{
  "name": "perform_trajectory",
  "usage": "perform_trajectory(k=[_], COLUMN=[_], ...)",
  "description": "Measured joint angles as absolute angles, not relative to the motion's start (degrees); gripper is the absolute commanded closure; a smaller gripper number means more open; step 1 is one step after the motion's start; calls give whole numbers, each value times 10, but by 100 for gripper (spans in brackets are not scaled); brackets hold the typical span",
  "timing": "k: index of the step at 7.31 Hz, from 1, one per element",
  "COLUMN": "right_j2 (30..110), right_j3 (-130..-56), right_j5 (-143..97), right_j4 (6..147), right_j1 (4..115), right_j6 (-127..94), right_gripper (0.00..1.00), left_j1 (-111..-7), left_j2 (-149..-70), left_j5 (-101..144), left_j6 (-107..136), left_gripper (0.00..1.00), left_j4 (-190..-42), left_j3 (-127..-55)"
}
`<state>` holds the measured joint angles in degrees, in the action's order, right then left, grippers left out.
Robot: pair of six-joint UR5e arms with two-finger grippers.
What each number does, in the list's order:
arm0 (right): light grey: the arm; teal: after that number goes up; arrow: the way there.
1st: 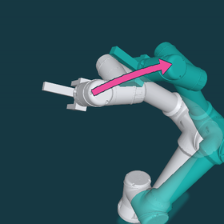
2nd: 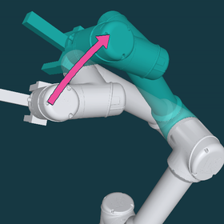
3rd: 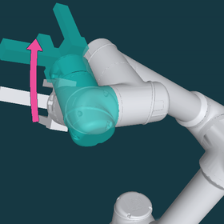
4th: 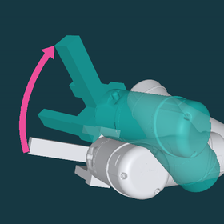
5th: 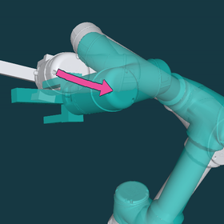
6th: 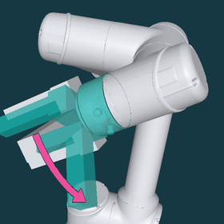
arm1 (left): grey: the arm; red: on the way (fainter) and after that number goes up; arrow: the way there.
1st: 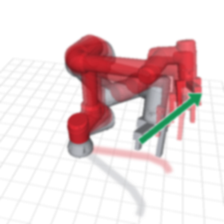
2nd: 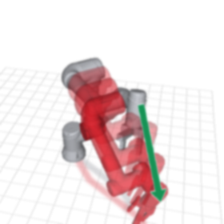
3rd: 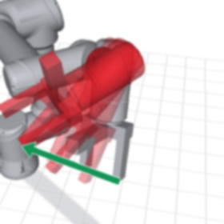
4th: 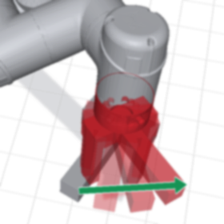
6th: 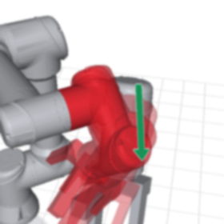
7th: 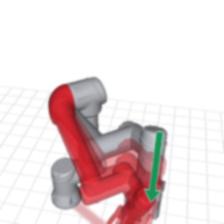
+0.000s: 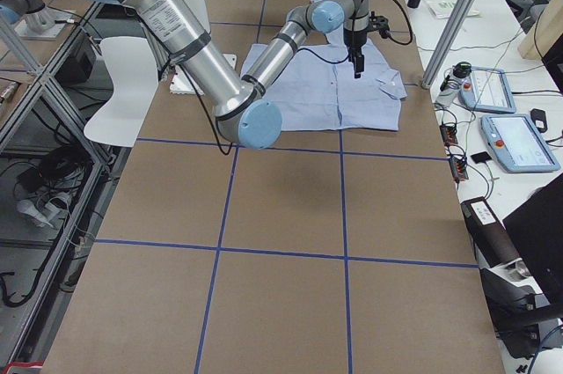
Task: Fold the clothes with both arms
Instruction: 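Release the sleeve and withdraw the right gripper away from the shirt, then lower the left gripper to the other sleeve cuff and grasp it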
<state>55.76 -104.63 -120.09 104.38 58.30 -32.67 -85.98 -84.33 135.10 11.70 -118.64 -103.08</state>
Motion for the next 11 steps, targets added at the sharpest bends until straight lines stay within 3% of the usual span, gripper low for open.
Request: perform_trajectory(k=[2, 6, 11], right_j2=[693, 879, 913], right_j3=[-1115, -1128, -1127], right_j5=[-1255, -1300, -1311], right_j4=[1047, 971, 936], right_j1=[678, 790, 798], right_j6=[-155, 28, 32], right_gripper=[1, 1, 1], left_j1=[-822, -718, -613], left_j2=[-848, -848, -847], left_j5=[1342, 1259, 1184], left_j6=[170, 356, 538], left_gripper=[0, 0, 1], left_j4=[-1270, -1399, -1567], left_j3=[-979, -915, -833])
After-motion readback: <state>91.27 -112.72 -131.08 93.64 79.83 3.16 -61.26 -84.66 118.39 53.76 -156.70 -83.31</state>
